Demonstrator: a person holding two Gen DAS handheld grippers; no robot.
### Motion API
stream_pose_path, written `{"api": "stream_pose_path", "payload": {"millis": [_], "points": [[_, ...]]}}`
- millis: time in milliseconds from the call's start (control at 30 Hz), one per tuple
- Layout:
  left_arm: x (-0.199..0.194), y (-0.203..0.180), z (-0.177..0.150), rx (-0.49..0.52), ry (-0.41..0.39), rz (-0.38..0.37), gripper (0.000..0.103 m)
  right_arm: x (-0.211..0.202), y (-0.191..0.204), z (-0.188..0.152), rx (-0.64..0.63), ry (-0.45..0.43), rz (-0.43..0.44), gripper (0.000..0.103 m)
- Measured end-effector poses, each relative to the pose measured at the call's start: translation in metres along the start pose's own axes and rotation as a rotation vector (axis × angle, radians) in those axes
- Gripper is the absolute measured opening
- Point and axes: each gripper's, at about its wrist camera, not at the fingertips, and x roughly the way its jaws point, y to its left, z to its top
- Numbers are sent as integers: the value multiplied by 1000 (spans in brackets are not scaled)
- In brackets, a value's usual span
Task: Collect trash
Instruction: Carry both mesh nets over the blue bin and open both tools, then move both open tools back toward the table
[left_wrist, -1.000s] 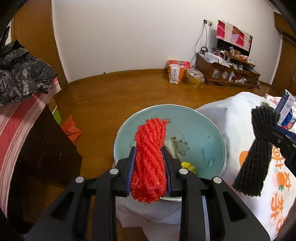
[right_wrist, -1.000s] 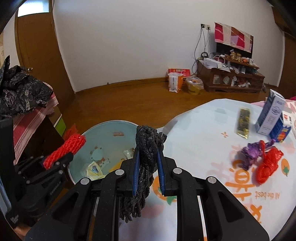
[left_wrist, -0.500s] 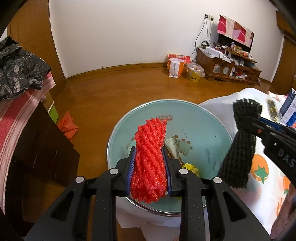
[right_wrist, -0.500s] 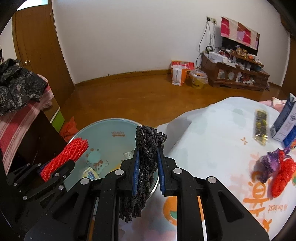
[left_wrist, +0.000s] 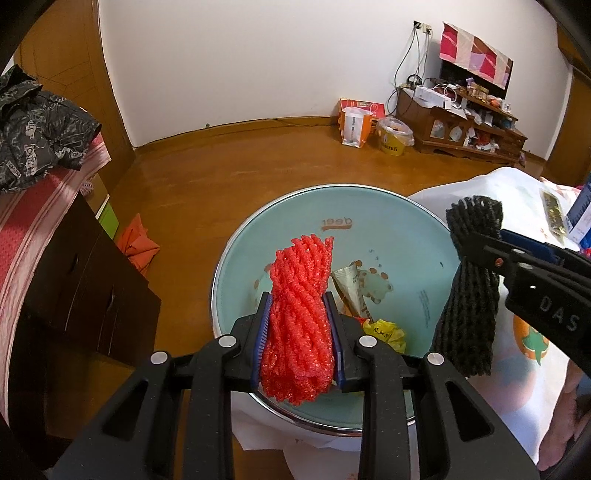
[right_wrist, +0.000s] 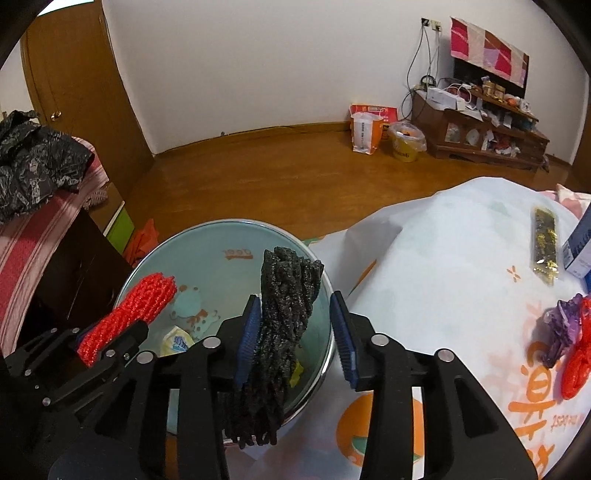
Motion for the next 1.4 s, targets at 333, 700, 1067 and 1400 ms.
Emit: {"api": "stream_pose_path", "payload": {"millis": [333,700,1067,1400], "points": [[2,1,1,7,1,11,29,-12,-3,4,13,-31,1,60],[-14,-7,-1,18,-45,50,82,-44,-26,-3,74,-78,-45,66],[-46,-20,-12,14,-75,63,97,-90,-53,-21,122,-165,-143,91],[-78,-74,-28,123,-97,-5,97,-128,-107,-57,203,-170,-219,91]]}}
